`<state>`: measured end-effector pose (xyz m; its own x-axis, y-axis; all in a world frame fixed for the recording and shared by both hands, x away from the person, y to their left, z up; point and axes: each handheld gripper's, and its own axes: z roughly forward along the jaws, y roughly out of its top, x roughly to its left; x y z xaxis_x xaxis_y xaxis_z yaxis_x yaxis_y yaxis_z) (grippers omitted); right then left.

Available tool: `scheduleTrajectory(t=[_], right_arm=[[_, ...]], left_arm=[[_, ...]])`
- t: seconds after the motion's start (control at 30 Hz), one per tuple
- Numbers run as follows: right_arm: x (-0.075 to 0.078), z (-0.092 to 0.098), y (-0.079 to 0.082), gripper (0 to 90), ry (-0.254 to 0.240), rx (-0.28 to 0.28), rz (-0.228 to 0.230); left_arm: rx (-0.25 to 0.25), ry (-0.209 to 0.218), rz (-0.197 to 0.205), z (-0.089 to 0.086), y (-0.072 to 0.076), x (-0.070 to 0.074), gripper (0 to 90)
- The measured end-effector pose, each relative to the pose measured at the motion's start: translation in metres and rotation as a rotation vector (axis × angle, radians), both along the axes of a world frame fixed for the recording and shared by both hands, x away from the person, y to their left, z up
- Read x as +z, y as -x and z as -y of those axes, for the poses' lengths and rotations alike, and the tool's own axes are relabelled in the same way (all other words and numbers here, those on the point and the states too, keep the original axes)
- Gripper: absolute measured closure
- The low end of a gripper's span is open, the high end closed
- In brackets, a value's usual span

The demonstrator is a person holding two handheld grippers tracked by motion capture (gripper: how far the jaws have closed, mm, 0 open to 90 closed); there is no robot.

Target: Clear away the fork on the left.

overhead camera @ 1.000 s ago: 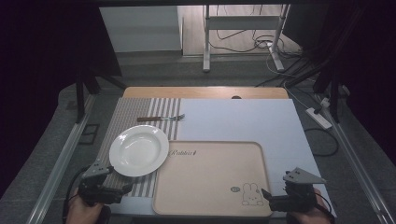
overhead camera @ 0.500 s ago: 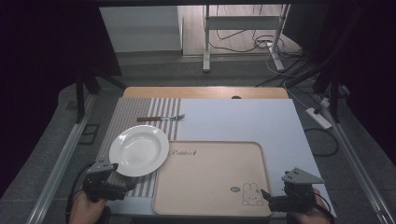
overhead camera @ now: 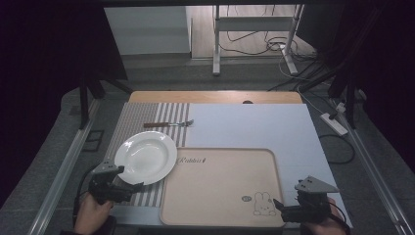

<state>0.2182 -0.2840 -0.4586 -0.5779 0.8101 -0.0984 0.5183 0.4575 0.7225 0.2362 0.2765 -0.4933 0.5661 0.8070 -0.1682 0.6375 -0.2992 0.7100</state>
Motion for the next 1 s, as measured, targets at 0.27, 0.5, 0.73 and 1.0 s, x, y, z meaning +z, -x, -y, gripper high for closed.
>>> scheduleTrajectory(t=[0.27, 0.5, 0.73, 1.0], right_arm=[[0.000, 0.000, 0.000, 0.0, 0.001, -0.001, 0.000], [0.000, 0.000, 0.000, 0.0, 0.004, -0.001, -0.002], [-0.001, -0.001, 0.000, 0.0, 0.007, 0.000, -0.004], [-0.001, 0.000, 0.000, 0.0, 0.008, 0.001, -0.008]], left_arm=[[-0.024, -0.014, -0.012, 0.004, -0.012, -0.002, 0.2], [-0.022, -0.027, -0.027, 0.007, -0.027, -0.003, 0.0], [-0.020, -0.025, -0.025, 0.009, -0.049, -0.005, 0.0], [-0.025, -0.041, -0.039, 0.012, -0.074, -0.007, 0.0]])
